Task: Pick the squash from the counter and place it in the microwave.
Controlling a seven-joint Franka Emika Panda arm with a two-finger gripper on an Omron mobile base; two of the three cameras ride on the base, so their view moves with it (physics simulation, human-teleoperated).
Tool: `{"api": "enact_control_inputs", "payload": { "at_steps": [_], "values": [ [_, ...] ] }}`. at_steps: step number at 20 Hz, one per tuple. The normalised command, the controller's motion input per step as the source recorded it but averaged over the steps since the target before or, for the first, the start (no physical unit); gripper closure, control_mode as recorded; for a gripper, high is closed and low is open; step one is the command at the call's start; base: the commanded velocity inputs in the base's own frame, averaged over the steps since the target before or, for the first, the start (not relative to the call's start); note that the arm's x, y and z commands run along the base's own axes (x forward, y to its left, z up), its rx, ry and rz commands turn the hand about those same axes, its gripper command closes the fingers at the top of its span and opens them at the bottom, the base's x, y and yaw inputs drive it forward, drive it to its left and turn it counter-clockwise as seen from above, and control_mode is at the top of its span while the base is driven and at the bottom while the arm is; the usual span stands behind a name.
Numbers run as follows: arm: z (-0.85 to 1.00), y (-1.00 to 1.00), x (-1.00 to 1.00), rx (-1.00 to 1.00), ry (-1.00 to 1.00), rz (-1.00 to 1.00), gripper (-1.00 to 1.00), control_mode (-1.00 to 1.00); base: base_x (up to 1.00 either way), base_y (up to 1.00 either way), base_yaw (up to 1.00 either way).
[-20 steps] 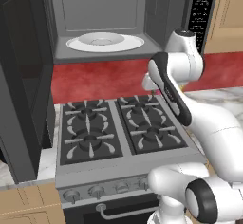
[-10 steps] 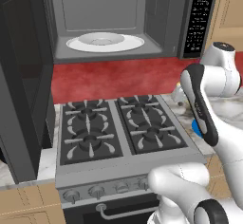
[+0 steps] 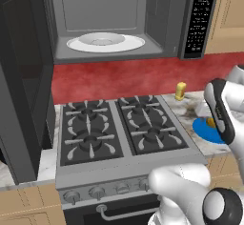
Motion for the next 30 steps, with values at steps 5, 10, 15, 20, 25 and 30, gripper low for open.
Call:
{"api": "enact_control_inputs", "payload": {
  "at_steps": [5, 10, 15, 20, 25, 30],
  "values": [
    [-0.20, -0.98, 0.40, 0.14, 0.01, -0.07, -1.00, -1.00, 0.00, 0.00, 0.00],
    [-0.01, -0.96, 0.46, 0.20, 0.02, -0.17, -1.00, -1.00, 0.00, 0.00, 0.00],
    [-0.20, -0.34, 0.38, 0.19, 0.10, -0.28, -1.00, -1.00, 0.00, 0.00, 0.00],
    [-0.30, -0.21, 0.51, 0.15, 0.06, -0.24, -1.00, -1.00, 0.00, 0.00, 0.00],
    [-0.41, 0.00, 0.33, 0.03, 0.08, -0.24, -1.00, -1.00, 0.00, 0.00, 0.00],
    [-0.33, 0.00, 0.45, 0.00, 0.09, -0.17, -1.00, -1.00, 0.00, 0.00, 0.00]
  ]
}}
